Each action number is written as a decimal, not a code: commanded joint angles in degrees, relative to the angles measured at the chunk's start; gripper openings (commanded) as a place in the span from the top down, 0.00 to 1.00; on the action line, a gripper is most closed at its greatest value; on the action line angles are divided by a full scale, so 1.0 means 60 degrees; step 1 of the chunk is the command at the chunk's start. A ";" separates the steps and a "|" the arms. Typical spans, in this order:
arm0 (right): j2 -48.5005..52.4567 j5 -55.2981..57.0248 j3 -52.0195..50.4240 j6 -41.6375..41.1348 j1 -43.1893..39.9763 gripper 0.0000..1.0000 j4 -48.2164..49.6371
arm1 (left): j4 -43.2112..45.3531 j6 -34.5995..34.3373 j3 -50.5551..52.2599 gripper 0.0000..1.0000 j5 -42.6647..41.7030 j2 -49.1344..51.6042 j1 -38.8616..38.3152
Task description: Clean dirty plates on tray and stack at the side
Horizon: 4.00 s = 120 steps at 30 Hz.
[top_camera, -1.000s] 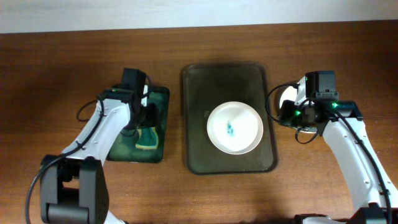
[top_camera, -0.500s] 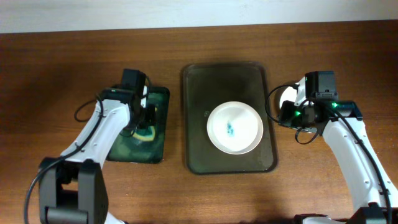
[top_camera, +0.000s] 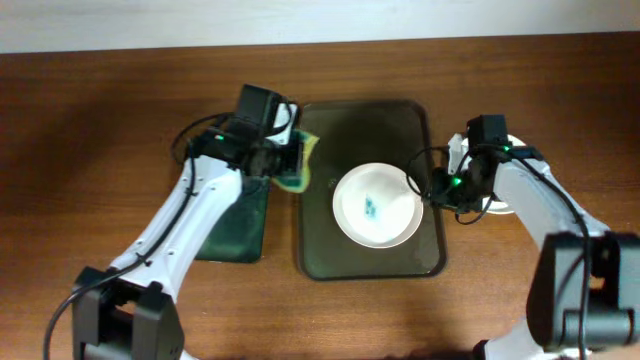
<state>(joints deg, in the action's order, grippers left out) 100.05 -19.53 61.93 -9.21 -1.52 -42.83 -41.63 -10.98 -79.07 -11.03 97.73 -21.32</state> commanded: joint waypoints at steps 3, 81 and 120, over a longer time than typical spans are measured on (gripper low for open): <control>0.1537 -0.1144 0.0091 0.0393 0.0007 0.84 0.0514 | 0.1767 -0.1566 -0.0186 1.00 -0.2022 0.1836 -0.1672; -0.2448 0.4109 0.0113 -0.0674 0.2630 0.96 0.0131 | -0.2091 0.0277 0.0390 0.00 0.1734 -0.3883 0.2652; -0.3348 1.5868 0.0113 -0.0973 0.9500 0.96 -0.0546 | -0.2087 0.0277 0.0393 0.01 0.1734 -0.3872 0.2645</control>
<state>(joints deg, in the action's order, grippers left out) 81.10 73.30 62.26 -14.74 55.11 -46.28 -54.22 -9.82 -76.03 -0.19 74.89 -5.43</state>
